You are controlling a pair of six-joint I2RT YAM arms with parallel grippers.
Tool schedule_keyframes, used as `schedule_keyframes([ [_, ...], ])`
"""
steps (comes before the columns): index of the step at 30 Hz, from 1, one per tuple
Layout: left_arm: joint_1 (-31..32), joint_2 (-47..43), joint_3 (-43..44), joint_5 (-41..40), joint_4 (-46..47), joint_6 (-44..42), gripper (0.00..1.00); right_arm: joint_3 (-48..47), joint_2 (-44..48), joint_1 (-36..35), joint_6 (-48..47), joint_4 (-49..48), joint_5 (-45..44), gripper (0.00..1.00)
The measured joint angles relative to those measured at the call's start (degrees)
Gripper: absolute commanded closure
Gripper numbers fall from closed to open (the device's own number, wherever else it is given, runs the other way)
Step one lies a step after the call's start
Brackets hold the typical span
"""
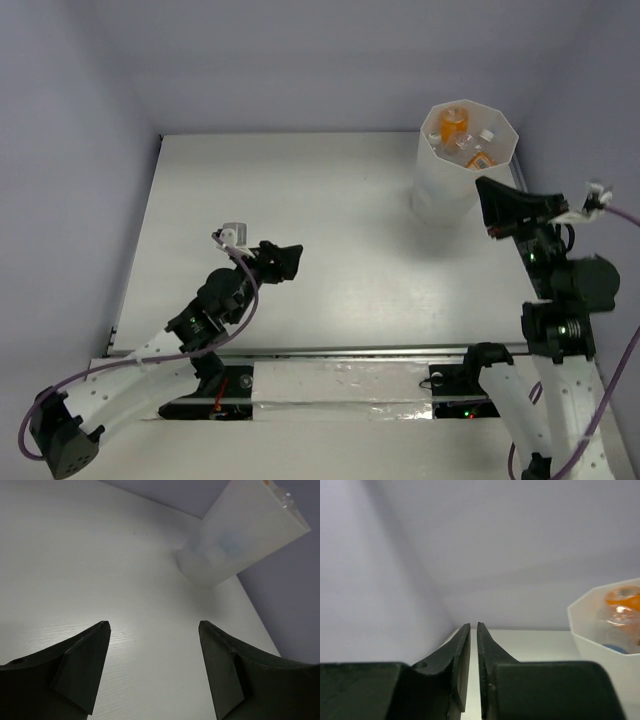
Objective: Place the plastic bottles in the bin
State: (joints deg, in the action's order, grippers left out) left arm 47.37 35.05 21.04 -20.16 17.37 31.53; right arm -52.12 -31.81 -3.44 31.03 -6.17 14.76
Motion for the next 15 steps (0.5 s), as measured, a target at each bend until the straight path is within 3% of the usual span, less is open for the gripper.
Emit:
schedule_keyframes([
  [7, 0.0, -8.83, 3.65, 2.21, -0.09, -0.04, 0.29, 3.58, 18.95, 0.0, 0.24, 1.11, 1.57, 0.65],
  [11, 0.0, -13.31, 7.98, 2.99, -0.83, -0.5, 0.28, 4.85, 26.14, 0.0, -0.83, 1.79, -2.05, 0.65],
  [15, 0.0, -16.02, 13.77, 2.93, -2.75, -1.84, 0.28, 7.28, 27.17, 0.0, -1.44, 3.17, -3.69, 0.65],
])
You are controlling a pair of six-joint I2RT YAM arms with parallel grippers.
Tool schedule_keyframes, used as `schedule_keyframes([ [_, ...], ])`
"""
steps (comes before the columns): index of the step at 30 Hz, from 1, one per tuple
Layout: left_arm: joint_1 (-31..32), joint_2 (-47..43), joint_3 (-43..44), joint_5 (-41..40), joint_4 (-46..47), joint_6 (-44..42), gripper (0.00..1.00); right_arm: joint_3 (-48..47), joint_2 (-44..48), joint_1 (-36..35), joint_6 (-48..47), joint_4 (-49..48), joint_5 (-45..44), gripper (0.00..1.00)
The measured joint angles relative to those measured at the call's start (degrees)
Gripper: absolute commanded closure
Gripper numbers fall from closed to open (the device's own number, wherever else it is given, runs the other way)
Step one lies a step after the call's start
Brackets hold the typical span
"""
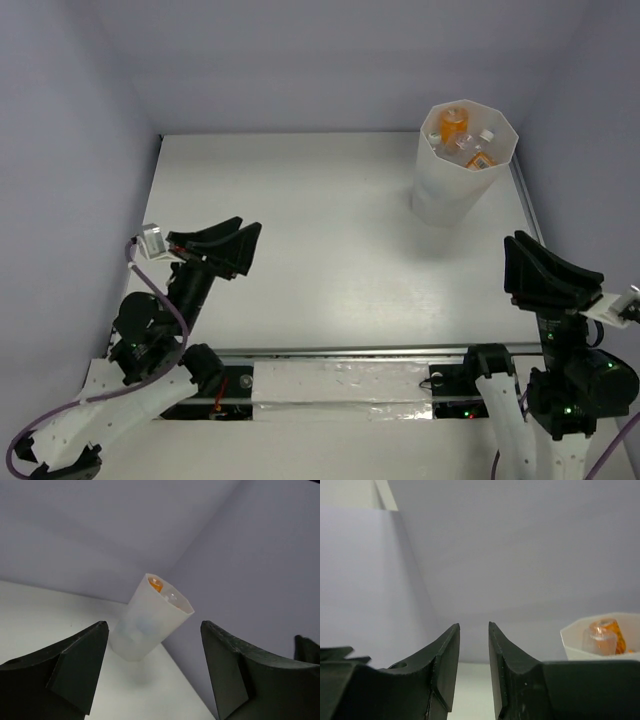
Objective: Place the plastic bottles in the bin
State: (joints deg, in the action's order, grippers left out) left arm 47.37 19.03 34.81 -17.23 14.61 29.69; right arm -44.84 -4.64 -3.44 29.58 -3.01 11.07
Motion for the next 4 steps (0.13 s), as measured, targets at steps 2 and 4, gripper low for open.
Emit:
schedule_keyframes([
  [2, 0.0, -0.24, 2.56, -0.2, -1.73, -0.83, 0.28, 1.29, -0.52, 0.0, -0.02, 1.38, -0.11, 0.65],
  [4, 0.0, -0.24, 4.35, -0.74, -3.3, -1.46, 0.25, 2.08, -1.11, 0.0, -0.02, 2.54, -0.09, 0.65],
])
